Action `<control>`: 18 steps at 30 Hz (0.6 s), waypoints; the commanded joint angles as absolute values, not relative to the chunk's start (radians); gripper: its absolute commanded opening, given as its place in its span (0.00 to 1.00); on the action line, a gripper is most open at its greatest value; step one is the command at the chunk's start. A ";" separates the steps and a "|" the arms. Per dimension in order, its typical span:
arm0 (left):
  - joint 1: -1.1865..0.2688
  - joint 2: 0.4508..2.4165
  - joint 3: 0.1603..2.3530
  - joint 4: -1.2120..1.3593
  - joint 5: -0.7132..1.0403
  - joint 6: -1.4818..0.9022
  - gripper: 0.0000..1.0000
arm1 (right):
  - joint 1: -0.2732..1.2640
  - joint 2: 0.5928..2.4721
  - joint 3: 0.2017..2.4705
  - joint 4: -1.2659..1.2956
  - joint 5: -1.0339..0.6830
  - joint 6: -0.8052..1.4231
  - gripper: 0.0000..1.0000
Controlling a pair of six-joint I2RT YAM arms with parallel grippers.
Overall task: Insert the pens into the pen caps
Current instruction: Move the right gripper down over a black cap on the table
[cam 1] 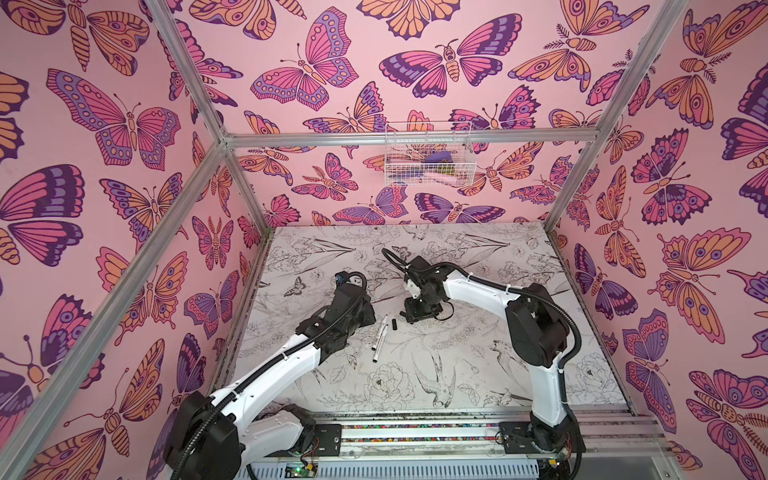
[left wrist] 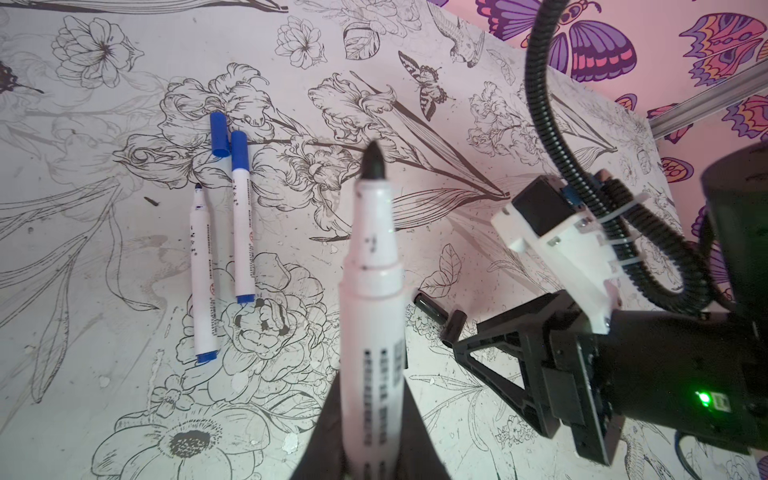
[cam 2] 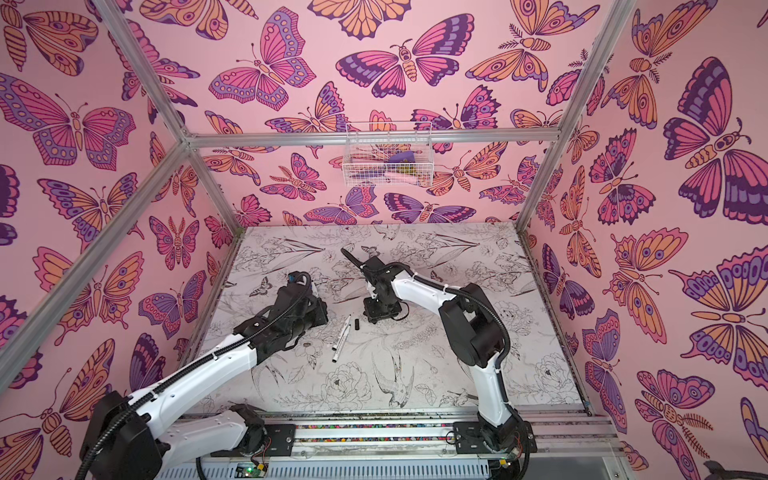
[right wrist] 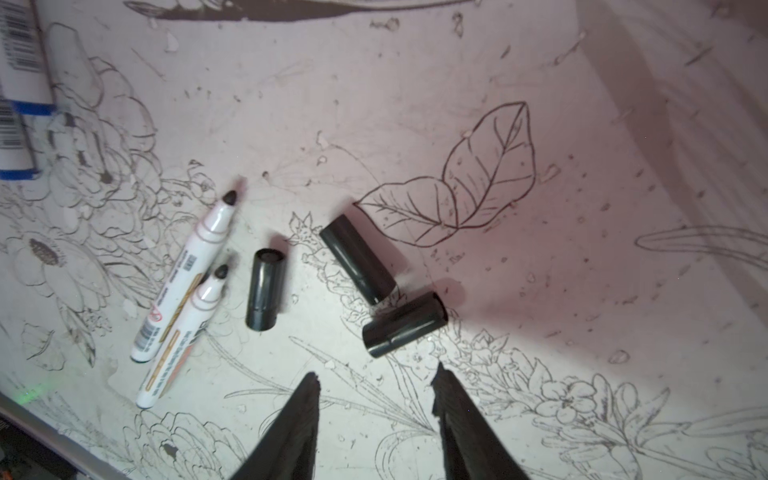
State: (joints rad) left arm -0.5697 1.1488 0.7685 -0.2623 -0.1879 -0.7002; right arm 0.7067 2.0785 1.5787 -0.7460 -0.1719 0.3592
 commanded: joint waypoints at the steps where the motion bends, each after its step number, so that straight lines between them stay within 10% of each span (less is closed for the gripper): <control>1: -0.560 1.134 0.756 -0.283 -0.210 -0.695 0.00 | 0.707 2.114 1.618 -0.788 -0.141 0.363 0.47; 18: -0.554 1.130 0.751 -0.295 -0.193 -0.698 0.00 | 0.718 2.147 1.615 -0.809 0.011 0.357 0.42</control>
